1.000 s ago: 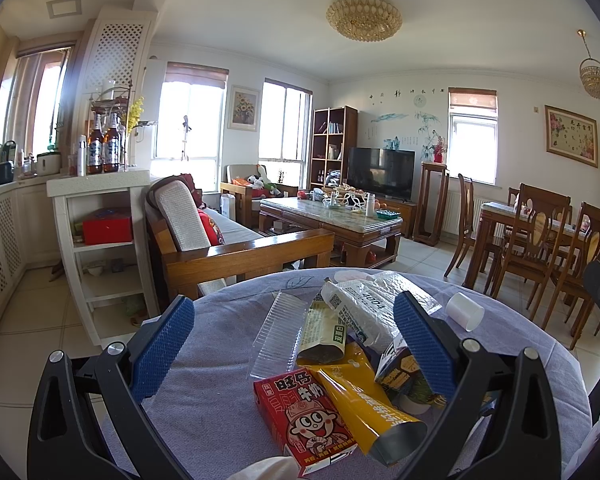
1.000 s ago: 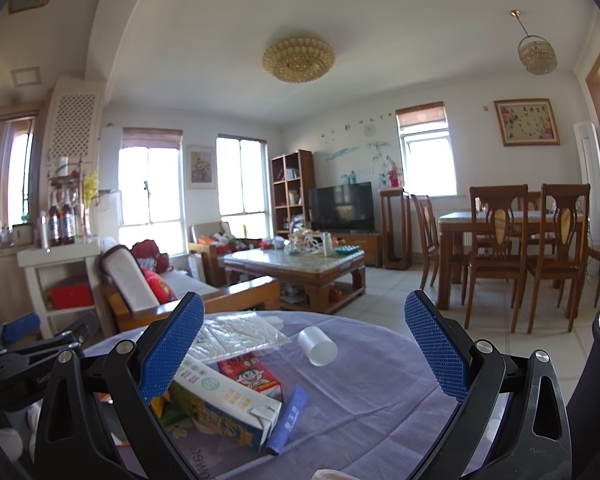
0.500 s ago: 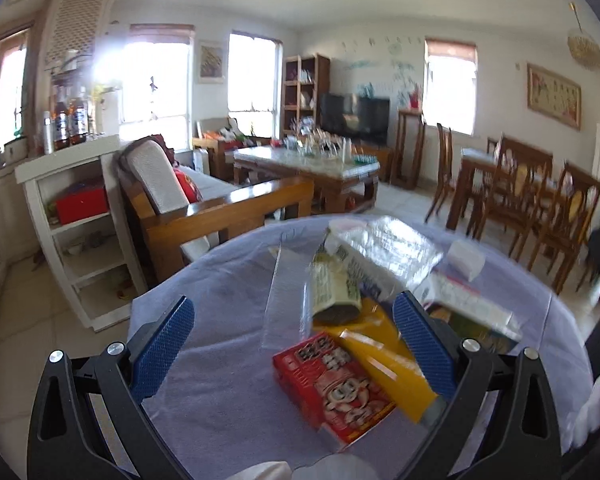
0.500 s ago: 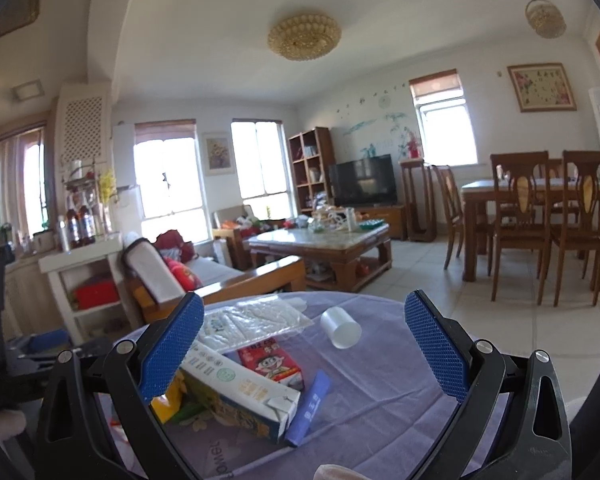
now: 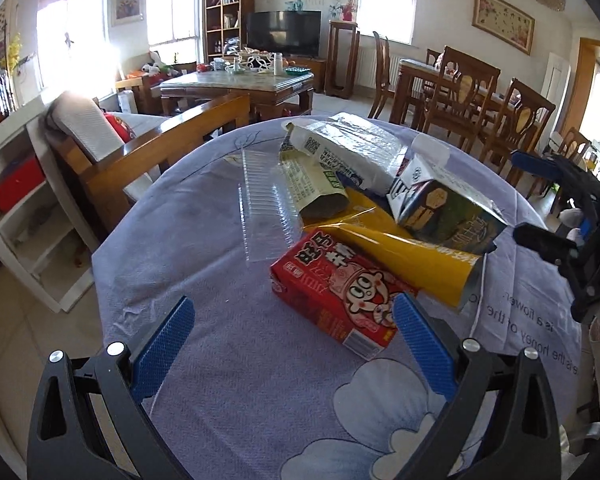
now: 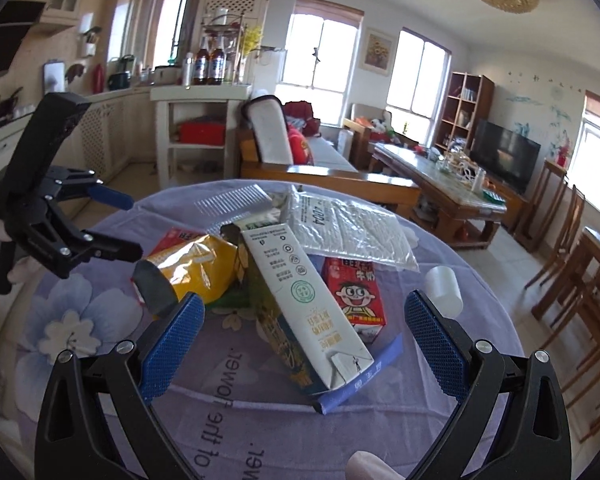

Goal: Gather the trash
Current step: 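Grasp the yellow snack wrapper with the left tool while the right tool grasps the white milk carton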

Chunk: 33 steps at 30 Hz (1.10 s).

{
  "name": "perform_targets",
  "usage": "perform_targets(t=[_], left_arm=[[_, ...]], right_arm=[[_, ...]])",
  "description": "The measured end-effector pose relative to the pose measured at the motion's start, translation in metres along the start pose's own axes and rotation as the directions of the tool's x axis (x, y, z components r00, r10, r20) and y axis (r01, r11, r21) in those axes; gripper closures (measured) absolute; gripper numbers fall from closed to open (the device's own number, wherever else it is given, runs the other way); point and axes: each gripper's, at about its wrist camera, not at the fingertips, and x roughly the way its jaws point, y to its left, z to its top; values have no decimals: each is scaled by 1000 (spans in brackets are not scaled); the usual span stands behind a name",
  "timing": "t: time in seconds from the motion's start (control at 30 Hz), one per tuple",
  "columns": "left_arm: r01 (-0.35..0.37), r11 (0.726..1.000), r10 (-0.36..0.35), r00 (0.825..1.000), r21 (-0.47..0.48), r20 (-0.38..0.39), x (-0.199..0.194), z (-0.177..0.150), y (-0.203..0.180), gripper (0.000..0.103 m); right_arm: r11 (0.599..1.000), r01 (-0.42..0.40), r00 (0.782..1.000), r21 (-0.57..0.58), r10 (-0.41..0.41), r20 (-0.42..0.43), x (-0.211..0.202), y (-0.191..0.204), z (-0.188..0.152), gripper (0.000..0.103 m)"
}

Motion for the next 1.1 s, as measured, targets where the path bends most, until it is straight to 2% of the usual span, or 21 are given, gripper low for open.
perform_targets(t=[0.1,0.17,0.23,0.3,0.37,0.43,0.47,0.53,0.57,0.7,0.77,0.83,0.87,0.93,1.0,1.07,1.1], left_arm=[[-4,998,4,1000,64,-8,-1,5,-19,5],[1,995,0,1000,99,-9,-4,6,-31,5],[22,994,-22,1000,110,-4,-6,6,-43,5],[13,992,-13,1000,124,3,-6,7,-54,5],[-1,990,1,1000,141,2,-4,8,-63,5],[21,991,-20,1000,130,-4,-1,7,-67,5],[34,993,-33,999,117,-10,1,7,-68,5],[47,994,-45,999,97,-20,4,8,-70,5],[49,995,-48,999,88,-18,4,7,-73,5],[47,998,-48,999,41,18,6,12,-77,5],[16,1000,-17,999,17,43,7,16,-77,5],[-34,999,34,997,-2,65,12,22,-78,6],[-58,998,58,996,-7,73,14,23,-79,10],[-89,996,90,994,-19,60,21,24,-78,26],[-95,995,95,995,-41,0,35,27,-75,44],[-112,993,112,994,-49,-2,37,28,-73,49],[-121,991,122,993,-64,0,35,29,-71,60]], right_arm=[[999,-24,999,-22,23,-34,10,-6,2,5],[998,-58,997,-26,56,-56,20,-11,2,12],[996,-82,993,-28,80,-86,28,-14,3,24],[994,-109,987,-28,105,-122,37,-16,5,29],[993,-106,985,-45,99,-141,43,-16,6,29],[994,-84,985,-73,71,-160,50,-14,7,29],[991,-111,979,-69,97,-177,55,-16,7,31],[985,-164,970,-53,151,-190,56,-16,8,58],[984,-171,969,-52,158,-189,54,-15,8,61],[984,-172,971,-45,162,-176,40,-6,5,61],[991,-130,979,7,130,-157,30,-9,4,62],[983,-138,981,118,152,-121,18,-22,0,62],[974,-142,981,175,162,-103,12,-28,-2,62],[955,-139,984,263,163,-73,-1,-40,-7,61],[944,-126,988,306,148,-50,-12,-47,-16,61],[937,-116,990,329,137,-42,-20,-50,-24,61],[932,-116,990,342,137,-36,-23,-51,-28,61]])
